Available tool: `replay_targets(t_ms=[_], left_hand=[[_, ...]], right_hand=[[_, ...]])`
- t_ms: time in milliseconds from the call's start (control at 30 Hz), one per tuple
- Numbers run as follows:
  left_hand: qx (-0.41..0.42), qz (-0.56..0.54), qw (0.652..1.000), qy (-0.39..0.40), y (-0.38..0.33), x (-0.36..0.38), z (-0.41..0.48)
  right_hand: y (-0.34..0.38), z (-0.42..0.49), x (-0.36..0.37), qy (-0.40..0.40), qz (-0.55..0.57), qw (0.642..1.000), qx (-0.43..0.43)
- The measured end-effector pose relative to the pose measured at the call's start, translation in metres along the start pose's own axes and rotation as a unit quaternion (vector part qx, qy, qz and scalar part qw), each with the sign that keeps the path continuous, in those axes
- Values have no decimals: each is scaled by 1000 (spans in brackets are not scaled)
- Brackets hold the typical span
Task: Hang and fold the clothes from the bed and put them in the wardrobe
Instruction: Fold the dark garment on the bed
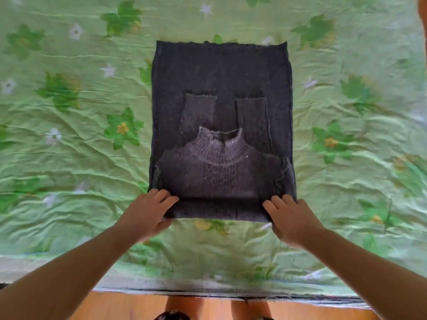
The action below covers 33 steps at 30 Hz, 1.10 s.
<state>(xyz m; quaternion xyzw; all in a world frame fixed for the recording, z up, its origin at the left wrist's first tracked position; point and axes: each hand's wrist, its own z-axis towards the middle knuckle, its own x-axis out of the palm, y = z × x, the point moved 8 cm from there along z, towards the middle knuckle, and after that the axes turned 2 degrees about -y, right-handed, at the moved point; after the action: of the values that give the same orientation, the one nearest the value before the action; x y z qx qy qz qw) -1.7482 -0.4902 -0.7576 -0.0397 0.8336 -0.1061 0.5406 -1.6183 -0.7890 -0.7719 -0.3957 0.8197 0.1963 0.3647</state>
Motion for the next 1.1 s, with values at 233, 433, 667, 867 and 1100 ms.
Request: replay_targets(t_ms=[233,433,667,867,1100], left_hand=[[-231,-177,940,-180,65,-53,53],[-318,-317,894,-8,88,-29,89],[-325,-437,838,-45,98,-46,91],[-302,-516,798,-81,121,-122,124],[-251,-600,731,-204,172,-212,189]], right_hand=[[-76,39,-86,-236,191,928,216],[-103,78,-52,-43,417,872,252],[-116,79,-72,-109,584,772,228],[-140,100,-156,-172,612,746,198],[-190,133,-246,-320,650,659,202]])
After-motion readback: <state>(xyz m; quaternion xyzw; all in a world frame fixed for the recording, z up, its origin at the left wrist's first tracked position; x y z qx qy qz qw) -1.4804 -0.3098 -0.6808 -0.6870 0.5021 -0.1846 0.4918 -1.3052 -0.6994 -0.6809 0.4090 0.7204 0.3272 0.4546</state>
